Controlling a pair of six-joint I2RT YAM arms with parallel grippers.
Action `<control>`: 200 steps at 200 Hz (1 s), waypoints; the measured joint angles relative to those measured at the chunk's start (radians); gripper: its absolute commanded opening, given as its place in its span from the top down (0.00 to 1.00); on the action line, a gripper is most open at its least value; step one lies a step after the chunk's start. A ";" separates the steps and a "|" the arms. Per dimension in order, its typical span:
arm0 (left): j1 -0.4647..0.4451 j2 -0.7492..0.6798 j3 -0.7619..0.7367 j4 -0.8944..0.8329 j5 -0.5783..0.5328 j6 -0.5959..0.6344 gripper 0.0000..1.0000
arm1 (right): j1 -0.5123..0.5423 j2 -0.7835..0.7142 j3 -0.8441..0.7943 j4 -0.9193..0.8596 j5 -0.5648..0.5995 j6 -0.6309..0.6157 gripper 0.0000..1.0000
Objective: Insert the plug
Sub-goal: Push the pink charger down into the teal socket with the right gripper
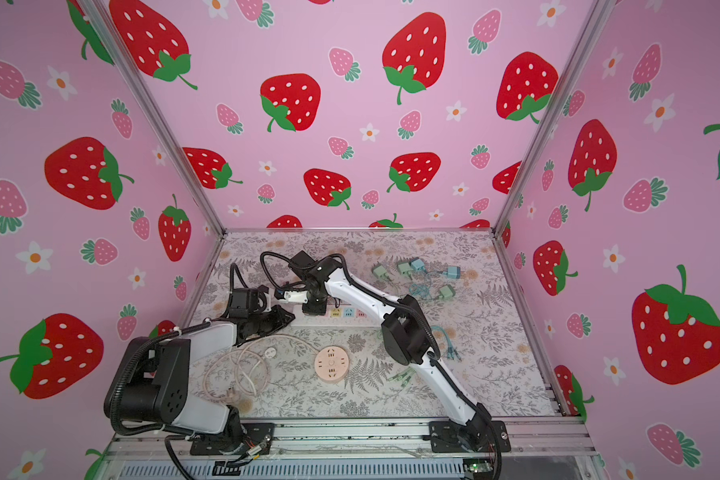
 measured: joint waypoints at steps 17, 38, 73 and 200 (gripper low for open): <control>0.001 0.008 0.000 0.016 0.006 -0.002 0.80 | 0.003 0.002 0.003 0.000 0.014 0.000 0.87; 0.002 0.013 0.000 0.030 0.009 -0.003 0.81 | 0.006 0.004 0.006 0.000 0.027 0.000 0.86; 0.003 0.015 -0.001 0.036 0.013 -0.003 0.82 | 0.013 0.005 0.006 0.002 0.045 0.000 0.83; 0.008 0.018 -0.035 0.116 0.019 -0.011 0.83 | 0.030 0.050 0.076 -0.023 0.087 -0.018 0.84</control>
